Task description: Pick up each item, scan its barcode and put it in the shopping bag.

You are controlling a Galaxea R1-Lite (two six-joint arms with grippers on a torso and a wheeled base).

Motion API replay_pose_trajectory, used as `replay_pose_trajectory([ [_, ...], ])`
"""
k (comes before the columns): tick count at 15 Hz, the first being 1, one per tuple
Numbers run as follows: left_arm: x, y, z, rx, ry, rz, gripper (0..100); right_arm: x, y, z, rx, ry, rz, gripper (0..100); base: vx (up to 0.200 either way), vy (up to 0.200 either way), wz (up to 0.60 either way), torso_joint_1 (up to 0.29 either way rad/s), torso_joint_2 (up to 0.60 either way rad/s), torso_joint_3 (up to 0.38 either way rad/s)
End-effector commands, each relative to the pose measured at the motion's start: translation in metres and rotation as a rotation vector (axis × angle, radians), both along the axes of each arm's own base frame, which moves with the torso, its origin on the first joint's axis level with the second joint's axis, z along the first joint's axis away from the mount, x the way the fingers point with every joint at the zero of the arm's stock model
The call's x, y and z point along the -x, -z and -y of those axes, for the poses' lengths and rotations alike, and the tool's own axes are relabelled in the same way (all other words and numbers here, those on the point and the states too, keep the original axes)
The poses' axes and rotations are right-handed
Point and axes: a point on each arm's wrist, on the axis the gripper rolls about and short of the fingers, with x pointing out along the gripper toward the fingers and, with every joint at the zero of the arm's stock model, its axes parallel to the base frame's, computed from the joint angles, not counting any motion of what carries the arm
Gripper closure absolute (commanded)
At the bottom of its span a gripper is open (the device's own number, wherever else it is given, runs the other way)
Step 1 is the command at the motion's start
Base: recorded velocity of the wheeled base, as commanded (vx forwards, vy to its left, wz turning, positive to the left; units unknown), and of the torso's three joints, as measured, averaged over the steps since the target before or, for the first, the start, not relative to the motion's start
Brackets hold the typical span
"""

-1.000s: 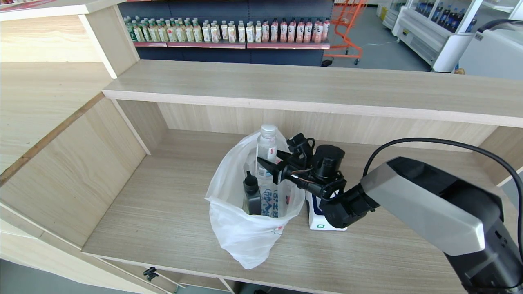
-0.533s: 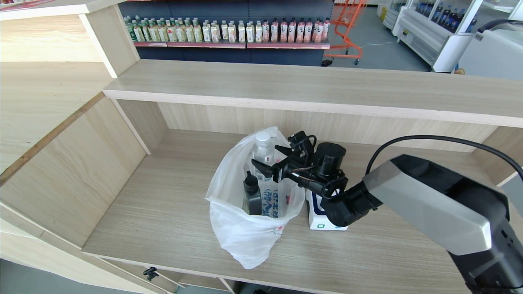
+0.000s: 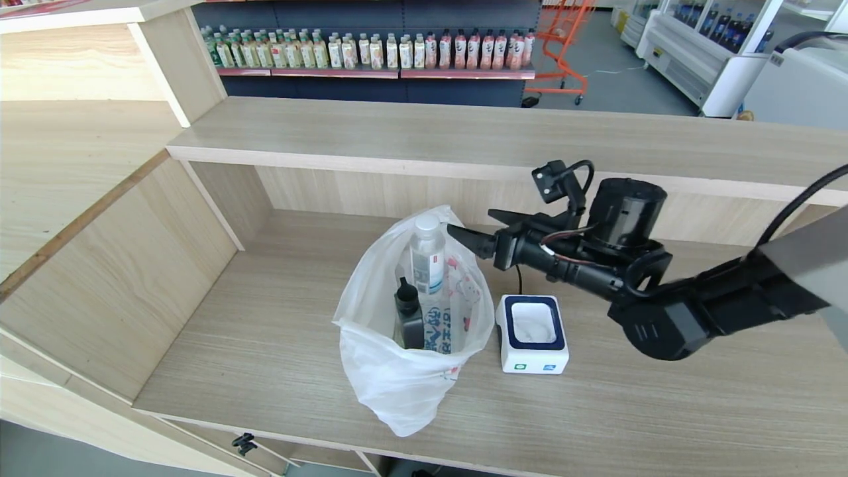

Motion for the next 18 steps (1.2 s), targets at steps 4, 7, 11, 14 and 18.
replay_pose_trajectory([
  [4, 0.000, 0.000, 0.000, 0.000, 0.000, -0.002, 0, 0.210, -0.043, 0.143, -0.008, 0.272, -0.066, 0, 0.000, 0.000, 0.00, 0.000, 0.00, 0.000],
  [7, 0.000, 0.000, 0.000, 0.000, 0.000, -0.002, 0, 0.295, 0.011, 0.176, 0.058, 0.616, -0.168, 0, 0.000, 0.000, 0.00, 0.000, 0.00, 0.000],
  [11, 0.000, 0.000, 0.000, 0.000, 0.000, -0.002, 0, 0.355, 0.068, 0.186, 0.114, 0.743, -0.003, 0, 0.000, 0.000, 0.00, 0.000, 0.00, 0.000],
  [14, 0.000, 0.000, 0.000, 0.000, 0.000, -0.002, 0, 0.357, 0.095, 0.190, 0.124, 0.982, -0.046, 0, 0.000, 0.000, 0.00, 0.000, 0.00, 0.000],
  [18, 0.000, 0.000, 0.000, 0.000, 0.000, -0.002, 0, 0.357, 0.095, 0.190, 0.074, 0.964, -0.061, 0, 0.000, 0.000, 0.00, 0.000, 0.00, 0.000],
])
